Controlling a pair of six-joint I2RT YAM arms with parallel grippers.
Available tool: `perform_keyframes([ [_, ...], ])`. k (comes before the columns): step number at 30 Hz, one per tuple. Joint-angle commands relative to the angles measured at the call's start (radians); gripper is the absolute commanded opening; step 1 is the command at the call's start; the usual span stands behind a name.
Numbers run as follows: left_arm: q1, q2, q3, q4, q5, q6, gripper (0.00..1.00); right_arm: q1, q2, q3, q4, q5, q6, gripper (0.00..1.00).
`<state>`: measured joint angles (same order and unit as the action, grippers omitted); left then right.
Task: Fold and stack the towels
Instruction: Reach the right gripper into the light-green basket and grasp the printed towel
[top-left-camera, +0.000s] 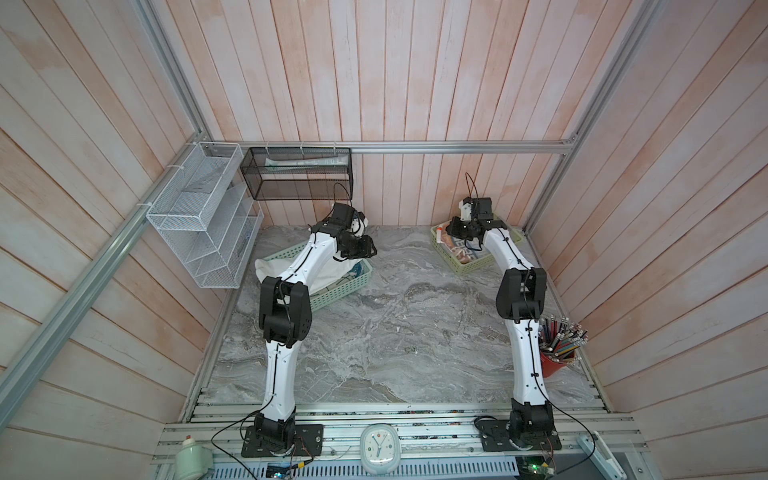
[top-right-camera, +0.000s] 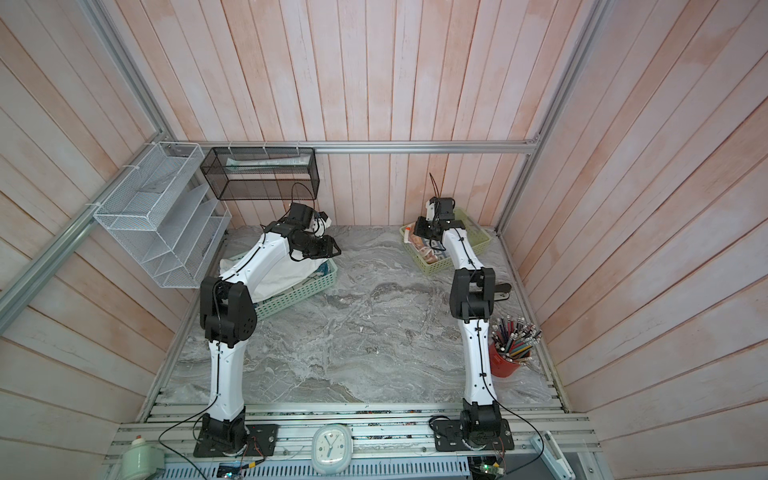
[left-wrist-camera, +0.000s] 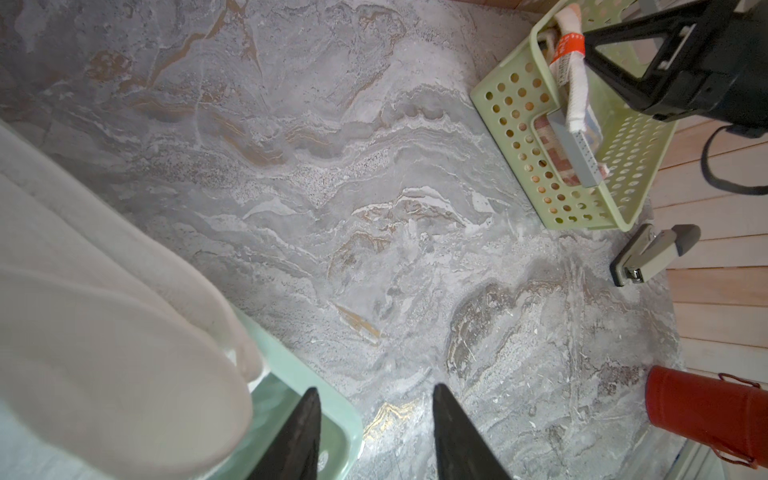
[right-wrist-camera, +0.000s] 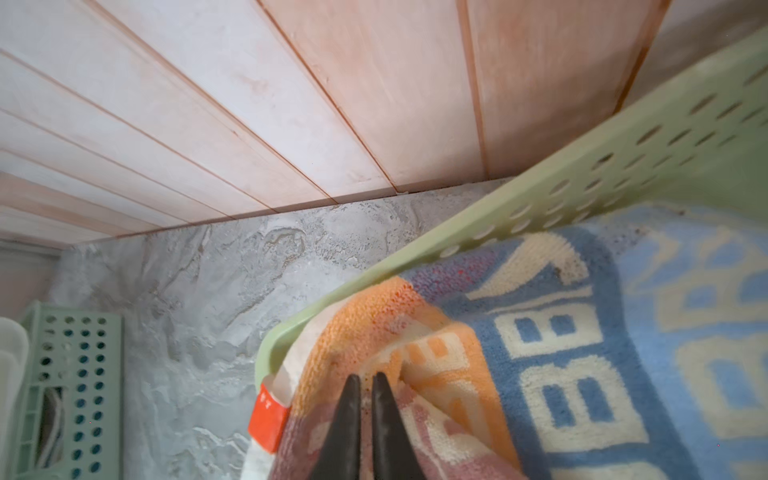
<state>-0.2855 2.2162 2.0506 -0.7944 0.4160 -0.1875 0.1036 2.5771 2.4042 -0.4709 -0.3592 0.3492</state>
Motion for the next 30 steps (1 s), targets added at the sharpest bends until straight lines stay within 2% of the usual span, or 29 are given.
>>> perform_keyframes([
  [1,-0.002,0.014,-0.004,0.015,0.014,-0.007,0.46,-0.001,-0.044,-0.008,0.008,-0.001,-0.012,0.05],
  [3,-0.002,0.012,-0.009,0.020,0.012,-0.012,0.45,0.001,-0.091,-0.051,0.024,0.009,-0.012,0.14],
  [6,-0.003,0.009,-0.019,0.028,0.020,-0.017,0.45,0.008,-0.160,-0.165,0.099,0.011,-0.007,0.43],
  [7,-0.002,0.012,-0.020,0.031,0.026,-0.019,0.45,0.010,-0.170,-0.197,0.121,0.003,-0.002,0.48],
  [10,-0.005,0.019,-0.021,0.032,0.035,-0.020,0.45,0.011,-0.141,-0.190,0.112,-0.045,0.012,0.54],
  [13,-0.005,0.019,-0.028,0.025,0.037,-0.017,0.45,0.021,-0.074,-0.101,0.048,-0.083,0.004,0.55],
  [17,-0.006,0.019,-0.032,0.015,0.028,-0.006,0.45,0.036,0.000,0.003,-0.011,-0.085,-0.003,0.55],
  [23,-0.005,0.021,-0.027,0.007,0.021,0.003,0.45,0.038,0.021,0.022,-0.023,-0.077,0.004,0.42],
  [27,-0.006,0.024,-0.020,0.005,0.024,0.005,0.45,0.035,0.013,0.024,-0.043,-0.050,-0.011,0.30],
  [30,-0.006,0.024,-0.013,0.003,0.027,0.005,0.45,0.030,0.002,0.021,-0.049,-0.044,-0.018,0.13],
])
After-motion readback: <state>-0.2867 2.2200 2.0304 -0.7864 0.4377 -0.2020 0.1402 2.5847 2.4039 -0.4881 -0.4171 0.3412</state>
